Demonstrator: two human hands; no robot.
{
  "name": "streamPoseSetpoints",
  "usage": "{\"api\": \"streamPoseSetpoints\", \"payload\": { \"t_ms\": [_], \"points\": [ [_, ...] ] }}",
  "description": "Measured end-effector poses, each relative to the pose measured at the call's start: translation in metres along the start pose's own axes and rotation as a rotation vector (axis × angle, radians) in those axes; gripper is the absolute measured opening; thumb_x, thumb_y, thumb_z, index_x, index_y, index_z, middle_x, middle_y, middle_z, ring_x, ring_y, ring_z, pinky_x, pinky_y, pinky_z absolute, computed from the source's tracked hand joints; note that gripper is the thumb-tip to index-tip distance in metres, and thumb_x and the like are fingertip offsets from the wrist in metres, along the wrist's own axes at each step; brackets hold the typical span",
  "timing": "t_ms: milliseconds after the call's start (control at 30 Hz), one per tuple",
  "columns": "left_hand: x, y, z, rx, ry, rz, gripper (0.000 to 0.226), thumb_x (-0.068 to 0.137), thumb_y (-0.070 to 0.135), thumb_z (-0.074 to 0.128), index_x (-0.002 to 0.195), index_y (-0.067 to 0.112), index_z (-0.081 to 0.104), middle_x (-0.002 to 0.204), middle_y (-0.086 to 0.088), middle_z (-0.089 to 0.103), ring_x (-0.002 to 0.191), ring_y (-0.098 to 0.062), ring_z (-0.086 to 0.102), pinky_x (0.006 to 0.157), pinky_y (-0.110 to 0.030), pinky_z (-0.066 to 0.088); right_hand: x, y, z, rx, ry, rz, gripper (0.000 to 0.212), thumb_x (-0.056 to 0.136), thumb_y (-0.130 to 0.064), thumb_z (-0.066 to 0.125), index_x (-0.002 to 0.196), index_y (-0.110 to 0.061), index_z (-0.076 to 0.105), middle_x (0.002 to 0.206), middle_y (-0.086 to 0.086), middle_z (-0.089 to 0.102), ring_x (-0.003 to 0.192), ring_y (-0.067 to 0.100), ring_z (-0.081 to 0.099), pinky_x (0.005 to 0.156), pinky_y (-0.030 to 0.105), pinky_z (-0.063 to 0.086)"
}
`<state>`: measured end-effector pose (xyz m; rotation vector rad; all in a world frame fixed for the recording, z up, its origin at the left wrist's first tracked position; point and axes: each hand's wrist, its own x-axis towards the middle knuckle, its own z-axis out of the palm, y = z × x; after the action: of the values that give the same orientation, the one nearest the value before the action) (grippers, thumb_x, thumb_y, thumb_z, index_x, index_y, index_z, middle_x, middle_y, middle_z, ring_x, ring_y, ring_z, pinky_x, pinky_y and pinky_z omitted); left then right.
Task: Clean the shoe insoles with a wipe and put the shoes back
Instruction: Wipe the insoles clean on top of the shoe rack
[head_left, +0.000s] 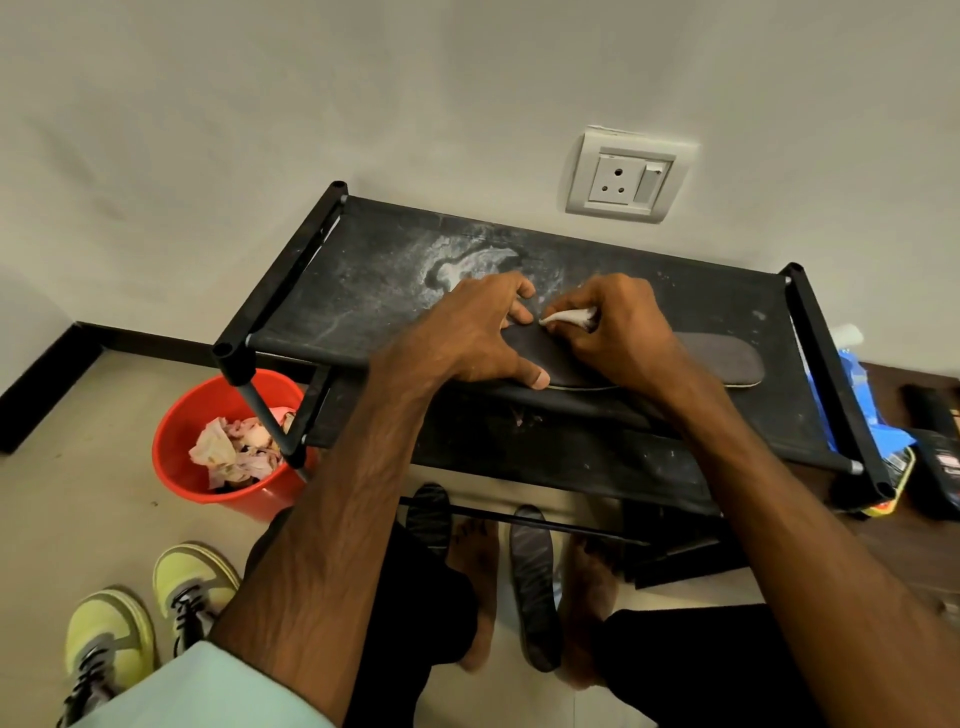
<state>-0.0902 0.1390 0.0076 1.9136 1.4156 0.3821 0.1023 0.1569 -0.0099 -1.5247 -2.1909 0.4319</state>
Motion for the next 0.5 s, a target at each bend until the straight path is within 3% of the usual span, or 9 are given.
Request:
{"api": "streamPoseSetpoints", "payload": {
  "t_ms": [133,233,367,433,500],
  "points": [
    [0.001,-0.002,0.0,-0.001,0.006,0.0,0.101,0.064,0.035,0.094,0.148,0.017,0.04,0.136,0.002,0.061,0.12,-0.015,0.057,0.105,-0.039,0.049,-0.012,-0.002,-0.005,0.087,-0.081,-0.092,0.022,0.085,-0.008,0.079,0.102,-0.022,0.083,0.098,-0.003,0.08,0.082,0.001,0.071,0.078,0.02,0.058],
    [0.001,-0.002,0.002,0.009,0.018,0.003,0.102,0.061,0.036,0.095,0.146,0.018,0.042,0.135,0.003,0.062,0.119,-0.016,0.058,0.104,-0.04,0.049,-0.021,-0.004,-0.013,0.174,-0.191,-0.073,0.018,0.085,-0.014,0.082,0.1,-0.024,0.084,0.095,-0.01,0.08,0.085,0.001,0.073,0.08,0.031,0.061],
    [0.002,-0.002,0.003,0.024,0.026,0.023,0.099,0.061,0.037,0.096,0.144,0.018,0.045,0.133,0.005,0.062,0.118,-0.015,0.058,0.104,-0.04,0.049,-0.03,-0.002,-0.025,0.222,-0.319,-0.051,0.014,0.087,-0.022,0.081,0.099,-0.03,0.083,0.089,-0.008,0.079,0.082,0.022,0.073,0.076,0.051,0.059],
    [0.001,-0.002,0.002,0.025,0.022,0.034,0.094,0.062,0.036,0.095,0.142,0.019,0.049,0.132,0.006,0.062,0.117,-0.013,0.058,0.104,-0.037,0.049,-0.032,-0.001,-0.028,0.215,-0.323,-0.059,0.015,0.088,-0.023,0.08,0.099,-0.032,0.083,0.089,-0.008,0.079,0.081,0.023,0.073,0.074,0.052,0.059],
    [0.0,-0.003,-0.003,0.03,0.007,0.044,0.086,0.065,0.033,0.094,0.139,0.019,0.052,0.131,0.007,0.062,0.115,-0.01,0.057,0.101,-0.032,0.049,-0.033,-0.001,-0.028,0.207,-0.324,-0.062,0.015,0.088,-0.023,0.08,0.099,-0.033,0.083,0.091,-0.012,0.079,0.083,0.013,0.074,0.078,0.048,0.061]
  ]
}}
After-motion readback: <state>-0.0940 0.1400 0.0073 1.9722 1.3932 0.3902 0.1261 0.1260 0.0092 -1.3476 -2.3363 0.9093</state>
